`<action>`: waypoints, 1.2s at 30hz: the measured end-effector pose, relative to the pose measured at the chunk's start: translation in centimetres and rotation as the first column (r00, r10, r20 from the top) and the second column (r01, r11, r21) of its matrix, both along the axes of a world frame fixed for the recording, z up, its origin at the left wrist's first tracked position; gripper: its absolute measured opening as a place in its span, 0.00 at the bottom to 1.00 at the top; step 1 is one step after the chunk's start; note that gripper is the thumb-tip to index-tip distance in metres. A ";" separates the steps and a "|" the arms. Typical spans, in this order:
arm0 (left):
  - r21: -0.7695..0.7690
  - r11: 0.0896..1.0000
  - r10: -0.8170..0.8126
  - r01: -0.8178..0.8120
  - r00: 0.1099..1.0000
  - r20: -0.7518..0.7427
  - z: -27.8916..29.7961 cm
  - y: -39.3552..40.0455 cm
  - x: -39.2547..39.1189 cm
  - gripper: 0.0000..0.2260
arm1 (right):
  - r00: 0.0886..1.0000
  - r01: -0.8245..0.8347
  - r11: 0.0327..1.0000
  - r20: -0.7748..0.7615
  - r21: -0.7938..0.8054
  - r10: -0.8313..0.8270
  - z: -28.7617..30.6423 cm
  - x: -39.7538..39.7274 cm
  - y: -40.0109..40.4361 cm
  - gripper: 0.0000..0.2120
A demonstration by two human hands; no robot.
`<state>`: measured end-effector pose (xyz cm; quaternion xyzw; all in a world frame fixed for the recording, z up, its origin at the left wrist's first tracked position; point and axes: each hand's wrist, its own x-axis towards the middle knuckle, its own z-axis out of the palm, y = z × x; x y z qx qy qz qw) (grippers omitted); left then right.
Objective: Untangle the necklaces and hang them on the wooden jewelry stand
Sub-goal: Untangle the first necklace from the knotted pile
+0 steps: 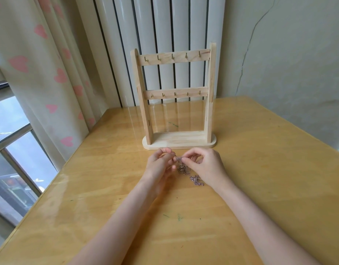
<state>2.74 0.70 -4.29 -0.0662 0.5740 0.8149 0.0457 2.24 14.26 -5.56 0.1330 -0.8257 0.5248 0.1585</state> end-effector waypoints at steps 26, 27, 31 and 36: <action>-0.381 0.890 -0.331 0.252 0.931 -0.157 -0.2 0.9 1.0 0.03 | 0.948 -0.062 0.767 0.203 -0.638 0.245 1.5 0.4 1.3 0.06; -0.372 0.897 -0.317 0.239 0.935 -0.162 -0.2 0.7 0.9 0.03 | 0.953 -0.045 0.763 0.202 -0.645 0.227 1.6 0.4 1.3 0.06; -0.353 0.923 -0.229 0.154 0.957 -0.180 -0.3 0.0 0.4 0.02 | 0.962 -0.001 0.772 0.209 -0.636 0.173 1.5 0.3 1.4 0.06; -0.284 0.957 -0.099 0.053 0.984 -0.150 -0.4 -0.1 0.2 0.03 | 0.960 -0.045 0.752 0.180 -0.658 0.215 1.5 0.4 1.2 0.07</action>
